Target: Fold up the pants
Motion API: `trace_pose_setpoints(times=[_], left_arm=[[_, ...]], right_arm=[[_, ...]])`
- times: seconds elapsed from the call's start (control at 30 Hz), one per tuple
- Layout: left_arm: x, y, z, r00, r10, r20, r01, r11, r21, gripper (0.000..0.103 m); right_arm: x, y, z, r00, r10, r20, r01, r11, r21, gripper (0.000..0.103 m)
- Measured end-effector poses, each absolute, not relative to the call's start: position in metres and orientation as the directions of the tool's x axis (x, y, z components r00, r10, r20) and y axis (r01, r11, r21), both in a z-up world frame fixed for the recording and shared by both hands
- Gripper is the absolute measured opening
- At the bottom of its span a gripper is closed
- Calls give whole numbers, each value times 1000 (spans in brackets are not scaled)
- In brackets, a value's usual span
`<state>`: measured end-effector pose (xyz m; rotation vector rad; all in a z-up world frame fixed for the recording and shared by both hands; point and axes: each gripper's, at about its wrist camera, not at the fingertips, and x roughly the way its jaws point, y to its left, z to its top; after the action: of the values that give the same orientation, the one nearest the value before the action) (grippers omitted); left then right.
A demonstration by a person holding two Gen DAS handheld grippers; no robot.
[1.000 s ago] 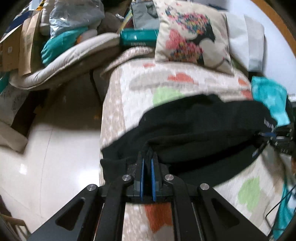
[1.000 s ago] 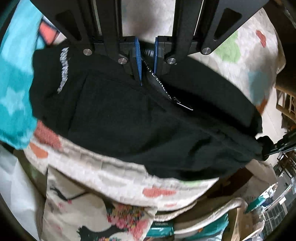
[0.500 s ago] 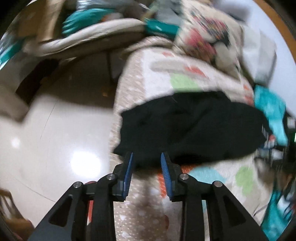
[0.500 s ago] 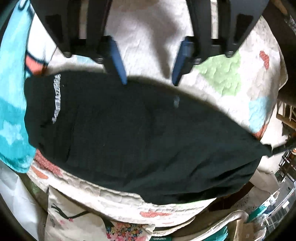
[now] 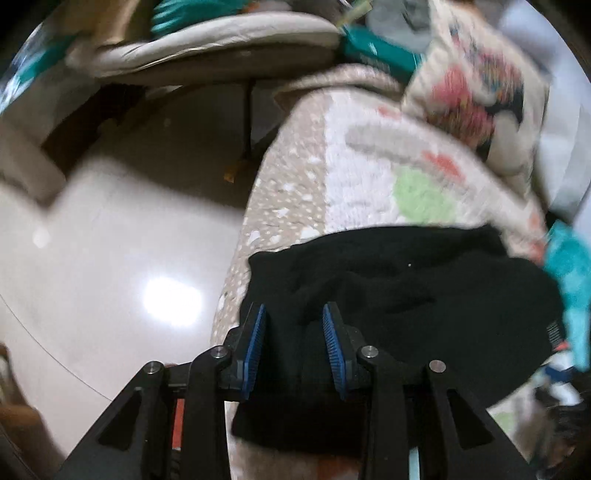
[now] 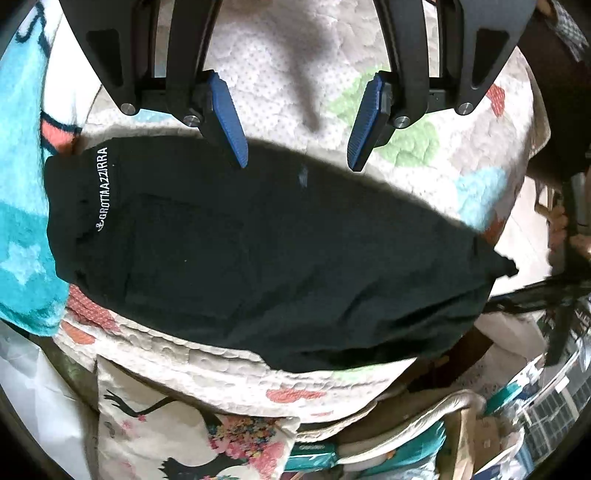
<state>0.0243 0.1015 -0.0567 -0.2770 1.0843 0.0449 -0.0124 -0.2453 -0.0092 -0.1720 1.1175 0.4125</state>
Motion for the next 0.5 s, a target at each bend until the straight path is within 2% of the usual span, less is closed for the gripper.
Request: trace_pose_setpoints(times=[0.03, 0.07, 0.17, 0.3, 0.33, 0.4, 0.5], left_arm=[[32, 90, -63, 438, -78, -896, -139, 978, -153, 27], [34, 81, -66, 427, -59, -903, -110, 987, -117, 19], [37, 57, -60, 434, 42, -900, -33, 999, 31, 7], [50, 69, -49, 463, 173, -869, -99, 985, 143, 7], [54, 81, -49, 459, 193, -867, -148, 979, 139, 7], [61, 107, -54, 432, 158, -888, -232, 971, 60, 6], [62, 131, -66, 382, 238, -893, -328, 938, 110, 5]], right_arm=[[-12, -245, -8, 376, 236, -896, -398, 915, 74, 61], [-13, -247, -8, 383, 235, -893, -386, 919, 76, 61], [-10, -255, -4, 407, 234, -883, -350, 933, 86, 61], [-2, -267, -2, 424, 246, -872, -292, 948, 125, 61], [0, -269, -1, 430, 246, -869, -274, 952, 134, 61], [4, -272, -2, 437, 239, -867, -254, 958, 137, 61], [6, -277, -4, 439, 230, -868, -227, 964, 141, 61]])
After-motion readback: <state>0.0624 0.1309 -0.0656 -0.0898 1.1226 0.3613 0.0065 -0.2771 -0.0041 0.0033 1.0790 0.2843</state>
